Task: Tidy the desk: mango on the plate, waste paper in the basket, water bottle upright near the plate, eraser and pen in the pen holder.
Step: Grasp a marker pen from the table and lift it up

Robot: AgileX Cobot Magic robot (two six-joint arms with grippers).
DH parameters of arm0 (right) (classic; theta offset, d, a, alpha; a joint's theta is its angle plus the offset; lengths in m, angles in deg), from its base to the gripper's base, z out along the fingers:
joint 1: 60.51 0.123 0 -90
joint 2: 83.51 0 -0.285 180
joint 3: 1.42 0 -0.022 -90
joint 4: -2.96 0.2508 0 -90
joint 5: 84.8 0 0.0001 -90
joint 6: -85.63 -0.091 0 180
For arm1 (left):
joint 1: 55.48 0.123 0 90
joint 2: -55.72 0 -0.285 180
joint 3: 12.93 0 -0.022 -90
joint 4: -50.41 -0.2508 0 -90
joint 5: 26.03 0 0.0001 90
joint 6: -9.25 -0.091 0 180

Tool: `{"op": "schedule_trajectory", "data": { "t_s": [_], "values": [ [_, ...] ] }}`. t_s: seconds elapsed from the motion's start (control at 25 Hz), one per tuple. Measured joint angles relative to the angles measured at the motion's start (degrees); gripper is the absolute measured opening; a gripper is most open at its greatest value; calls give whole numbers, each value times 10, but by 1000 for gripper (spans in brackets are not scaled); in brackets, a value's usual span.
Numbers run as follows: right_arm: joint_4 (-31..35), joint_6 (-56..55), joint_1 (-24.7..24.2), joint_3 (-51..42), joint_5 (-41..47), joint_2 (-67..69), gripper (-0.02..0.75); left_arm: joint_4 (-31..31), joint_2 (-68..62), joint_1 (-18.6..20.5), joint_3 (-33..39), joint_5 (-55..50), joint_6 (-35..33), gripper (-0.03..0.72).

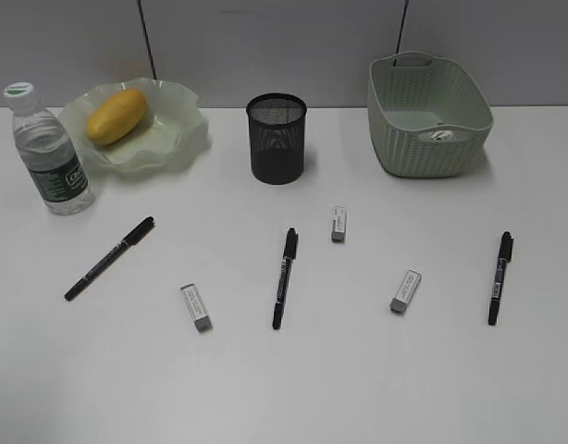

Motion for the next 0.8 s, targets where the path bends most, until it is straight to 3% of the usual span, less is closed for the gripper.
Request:
{"op": "schedule_trajectory", "data": {
  "t_s": [0.4,0.8],
  "values": [
    [3,0,0,0,0,0,521,-2,235,0,31,-26,0,460],
    [0,-6,0,4,-7,14,521,-15,278,0,56,-28,0,424]
  ]
}}
